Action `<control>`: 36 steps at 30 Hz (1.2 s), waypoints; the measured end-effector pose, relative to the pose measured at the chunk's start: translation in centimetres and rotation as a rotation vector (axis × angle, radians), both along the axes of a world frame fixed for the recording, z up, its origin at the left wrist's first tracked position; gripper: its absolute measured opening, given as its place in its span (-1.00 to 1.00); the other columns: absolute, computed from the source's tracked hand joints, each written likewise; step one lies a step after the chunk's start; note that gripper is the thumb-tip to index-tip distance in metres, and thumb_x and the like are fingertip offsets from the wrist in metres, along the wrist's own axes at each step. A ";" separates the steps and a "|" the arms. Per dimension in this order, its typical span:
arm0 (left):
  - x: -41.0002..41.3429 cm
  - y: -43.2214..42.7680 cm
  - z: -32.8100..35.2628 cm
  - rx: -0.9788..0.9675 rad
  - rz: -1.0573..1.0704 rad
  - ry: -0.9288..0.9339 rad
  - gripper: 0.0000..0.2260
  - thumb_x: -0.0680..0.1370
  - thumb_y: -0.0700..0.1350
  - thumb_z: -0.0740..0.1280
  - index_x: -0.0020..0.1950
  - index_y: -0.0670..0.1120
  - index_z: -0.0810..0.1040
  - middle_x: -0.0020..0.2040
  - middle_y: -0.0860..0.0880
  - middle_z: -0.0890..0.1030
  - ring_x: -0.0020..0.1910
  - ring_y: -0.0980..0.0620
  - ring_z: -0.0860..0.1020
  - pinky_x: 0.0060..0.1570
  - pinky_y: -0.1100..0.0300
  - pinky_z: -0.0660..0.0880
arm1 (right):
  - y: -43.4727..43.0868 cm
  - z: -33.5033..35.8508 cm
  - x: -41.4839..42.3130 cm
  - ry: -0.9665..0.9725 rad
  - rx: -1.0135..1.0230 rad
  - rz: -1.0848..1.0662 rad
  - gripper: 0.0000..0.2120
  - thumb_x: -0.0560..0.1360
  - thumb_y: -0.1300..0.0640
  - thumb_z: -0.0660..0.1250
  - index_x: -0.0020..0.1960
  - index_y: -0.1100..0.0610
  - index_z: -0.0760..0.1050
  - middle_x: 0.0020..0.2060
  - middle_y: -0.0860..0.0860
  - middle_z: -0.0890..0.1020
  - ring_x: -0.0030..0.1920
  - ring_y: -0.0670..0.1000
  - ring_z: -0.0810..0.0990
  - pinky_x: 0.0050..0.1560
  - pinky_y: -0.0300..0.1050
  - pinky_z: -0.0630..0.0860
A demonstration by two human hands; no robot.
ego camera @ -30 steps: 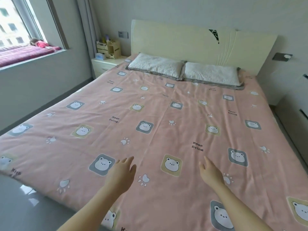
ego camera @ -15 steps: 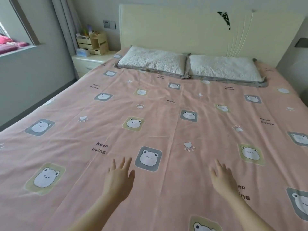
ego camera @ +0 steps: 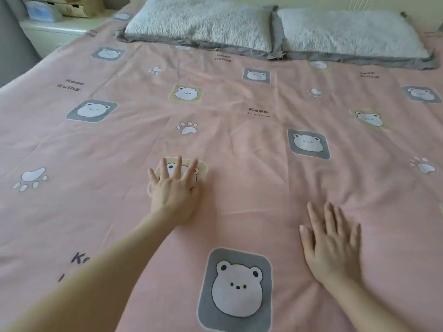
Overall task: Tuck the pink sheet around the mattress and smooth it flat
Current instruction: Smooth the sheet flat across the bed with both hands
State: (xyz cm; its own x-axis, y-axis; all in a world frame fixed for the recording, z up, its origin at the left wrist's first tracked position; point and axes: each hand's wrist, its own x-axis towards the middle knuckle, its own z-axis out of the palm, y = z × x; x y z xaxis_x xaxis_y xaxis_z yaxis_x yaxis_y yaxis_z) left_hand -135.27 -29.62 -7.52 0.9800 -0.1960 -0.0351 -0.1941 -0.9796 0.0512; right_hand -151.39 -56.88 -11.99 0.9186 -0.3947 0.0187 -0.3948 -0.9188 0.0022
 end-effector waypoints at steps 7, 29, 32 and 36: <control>8.4 0.7 -4.1 -0.017 0.050 -0.048 -0.50 0.56 0.24 -0.09 0.49 0.17 0.13 0.54 -0.10 0.11 0.50 -0.29 -0.03 0.35 -0.42 -0.14 | 0.0 -0.5 0.8 0.027 -0.035 -0.007 -0.43 0.53 -0.15 -0.10 0.49 0.02 0.19 0.47 0.17 0.25 0.49 0.15 0.18 0.42 0.31 0.08; -2.8 22.2 -6.6 -0.168 0.290 0.060 -0.41 0.50 0.35 -0.22 0.49 0.19 0.04 0.54 -0.13 0.09 0.51 -0.22 0.02 0.39 -0.33 0.08 | 22.3 3.6 6.0 -0.075 0.287 0.882 -0.51 0.56 -0.16 0.02 0.46 -0.06 0.25 0.47 0.03 0.28 0.49 0.08 0.19 0.46 0.19 -0.04; -2.9 22.4 -5.8 -0.153 0.269 0.068 -0.43 0.53 0.28 -0.19 0.49 0.12 0.13 0.51 -0.19 0.17 0.49 -0.25 0.03 0.38 -0.34 0.09 | 16.2 6.3 13.8 -0.183 0.260 0.504 -0.44 0.54 -0.20 0.05 0.50 -0.07 0.15 0.50 0.06 0.20 0.51 0.06 0.13 0.46 0.18 -0.04; -2.8 22.5 -6.8 -0.092 0.209 -0.007 -0.45 0.55 0.26 -0.16 0.50 0.10 0.12 0.52 -0.13 0.19 0.51 -0.21 0.01 0.38 -0.39 0.01 | 15.6 3.4 17.5 0.177 0.110 0.193 -0.45 0.54 -0.31 -0.09 0.49 -0.29 -0.12 0.55 -0.06 -0.08 0.54 0.03 -0.14 0.49 0.15 -0.18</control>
State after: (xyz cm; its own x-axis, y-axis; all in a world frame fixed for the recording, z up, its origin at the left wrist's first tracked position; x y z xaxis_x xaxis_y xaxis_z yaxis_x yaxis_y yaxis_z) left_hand -138.04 -7.13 -14.27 0.9998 0.0090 -0.0200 0.0117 -0.9899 0.1413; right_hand -133.86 -41.25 -8.59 0.9621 -0.2030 -0.1818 -0.2150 -0.9754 -0.0482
